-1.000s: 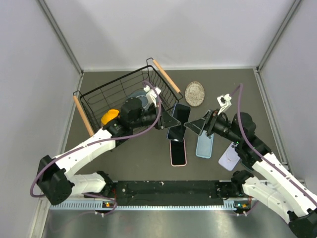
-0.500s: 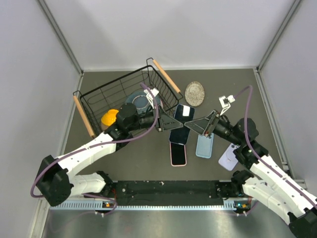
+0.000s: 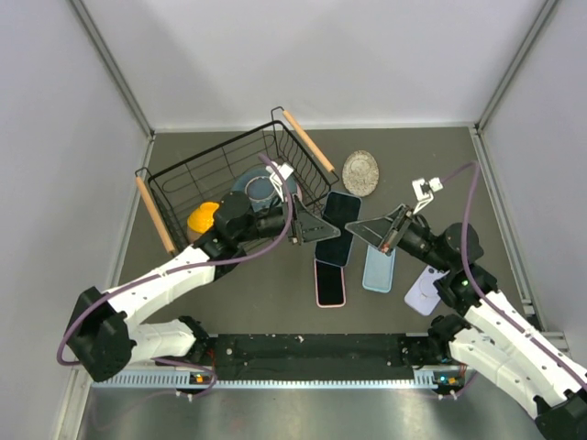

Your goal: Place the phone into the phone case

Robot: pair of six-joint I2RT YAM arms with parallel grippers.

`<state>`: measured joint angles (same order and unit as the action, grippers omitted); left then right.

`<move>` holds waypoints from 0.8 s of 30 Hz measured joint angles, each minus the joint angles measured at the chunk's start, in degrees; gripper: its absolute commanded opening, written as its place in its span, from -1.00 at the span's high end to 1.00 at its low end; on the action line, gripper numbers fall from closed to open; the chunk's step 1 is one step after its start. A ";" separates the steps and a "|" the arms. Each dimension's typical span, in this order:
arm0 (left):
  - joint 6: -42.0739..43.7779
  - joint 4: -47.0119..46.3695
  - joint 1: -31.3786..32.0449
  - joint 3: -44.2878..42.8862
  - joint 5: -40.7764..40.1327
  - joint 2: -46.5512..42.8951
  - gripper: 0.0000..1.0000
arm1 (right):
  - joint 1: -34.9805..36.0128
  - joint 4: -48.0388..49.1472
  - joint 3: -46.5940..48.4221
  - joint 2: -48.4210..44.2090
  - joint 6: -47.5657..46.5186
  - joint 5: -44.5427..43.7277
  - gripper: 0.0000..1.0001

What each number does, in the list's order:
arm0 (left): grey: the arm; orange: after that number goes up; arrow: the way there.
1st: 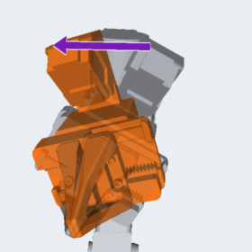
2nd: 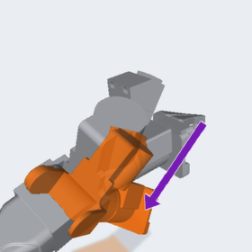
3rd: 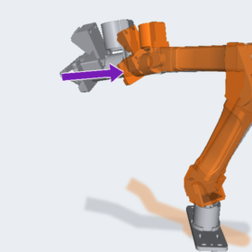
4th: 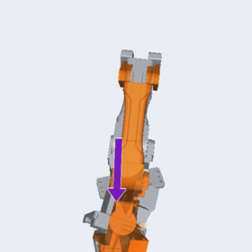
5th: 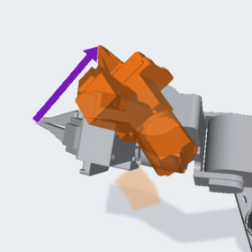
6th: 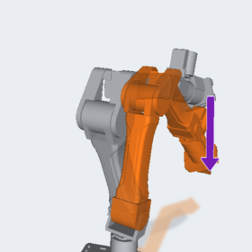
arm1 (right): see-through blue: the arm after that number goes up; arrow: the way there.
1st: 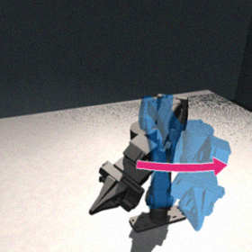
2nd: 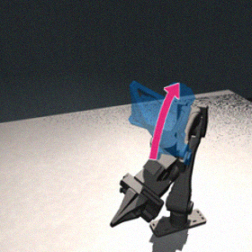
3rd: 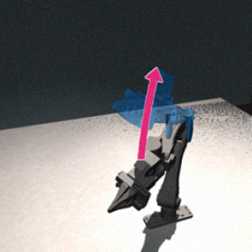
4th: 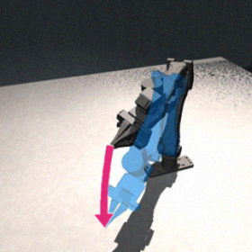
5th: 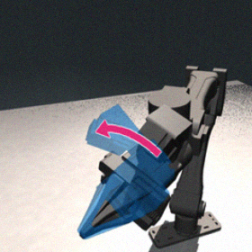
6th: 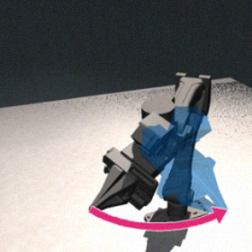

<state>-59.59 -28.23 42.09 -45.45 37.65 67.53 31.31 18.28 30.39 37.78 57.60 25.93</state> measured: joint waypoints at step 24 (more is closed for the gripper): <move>28.79 40.15 3.80 -17.31 -19.69 4.66 1.00 | -11.56 -50.51 13.05 -1.27 -20.98 -13.44 1.00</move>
<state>-30.81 11.92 45.89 -62.76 17.96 72.18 19.75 -32.23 43.44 36.51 36.62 12.49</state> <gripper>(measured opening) 0.160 0.043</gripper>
